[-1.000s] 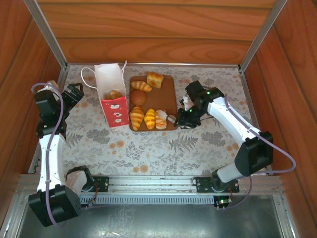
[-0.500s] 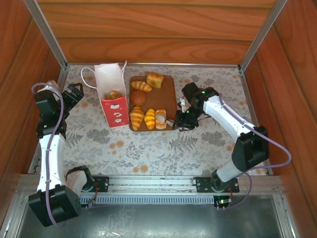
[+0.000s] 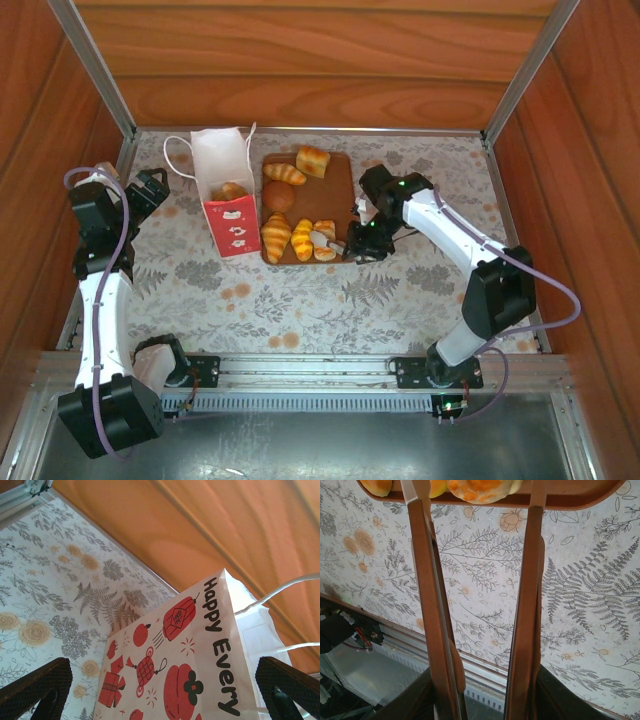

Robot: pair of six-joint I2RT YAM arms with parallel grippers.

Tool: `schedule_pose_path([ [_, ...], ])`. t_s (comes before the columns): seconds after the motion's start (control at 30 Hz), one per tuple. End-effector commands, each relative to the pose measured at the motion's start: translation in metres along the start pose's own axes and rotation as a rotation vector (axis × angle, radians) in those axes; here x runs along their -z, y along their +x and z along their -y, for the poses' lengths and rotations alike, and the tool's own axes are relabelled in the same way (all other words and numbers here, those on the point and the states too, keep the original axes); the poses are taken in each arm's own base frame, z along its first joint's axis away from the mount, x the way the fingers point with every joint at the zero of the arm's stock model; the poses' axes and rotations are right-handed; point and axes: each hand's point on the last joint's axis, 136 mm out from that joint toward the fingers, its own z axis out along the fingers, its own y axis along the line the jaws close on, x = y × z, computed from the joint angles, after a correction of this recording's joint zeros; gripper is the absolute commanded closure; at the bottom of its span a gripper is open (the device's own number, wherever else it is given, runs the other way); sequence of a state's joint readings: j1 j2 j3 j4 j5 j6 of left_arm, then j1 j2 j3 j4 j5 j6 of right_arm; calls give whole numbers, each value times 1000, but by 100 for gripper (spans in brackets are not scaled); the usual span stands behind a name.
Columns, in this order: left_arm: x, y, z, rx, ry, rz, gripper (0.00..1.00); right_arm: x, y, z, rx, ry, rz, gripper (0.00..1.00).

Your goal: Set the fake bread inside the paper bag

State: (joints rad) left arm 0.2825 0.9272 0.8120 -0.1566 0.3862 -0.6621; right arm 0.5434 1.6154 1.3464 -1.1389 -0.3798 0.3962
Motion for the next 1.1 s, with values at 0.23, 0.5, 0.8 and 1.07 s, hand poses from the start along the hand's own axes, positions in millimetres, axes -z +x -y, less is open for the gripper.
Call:
schedule_pose_path([
  [0.23, 6, -11, 6, -30, 1, 32, 0, 4, 1, -2, 11, 18, -9, 67],
  [0.5, 10, -17, 11, -54, 5, 50, 0, 16, -8, 0, 19, 10, 92, 94],
  [0.8, 13, -29, 18, -69, 12, 92, 0, 33, -28, -4, 43, -22, 253, 99],
  [1.07, 16, -28, 16, -81, -7, 86, 0, 43, -34, 0, 61, 5, 311, 100],
])
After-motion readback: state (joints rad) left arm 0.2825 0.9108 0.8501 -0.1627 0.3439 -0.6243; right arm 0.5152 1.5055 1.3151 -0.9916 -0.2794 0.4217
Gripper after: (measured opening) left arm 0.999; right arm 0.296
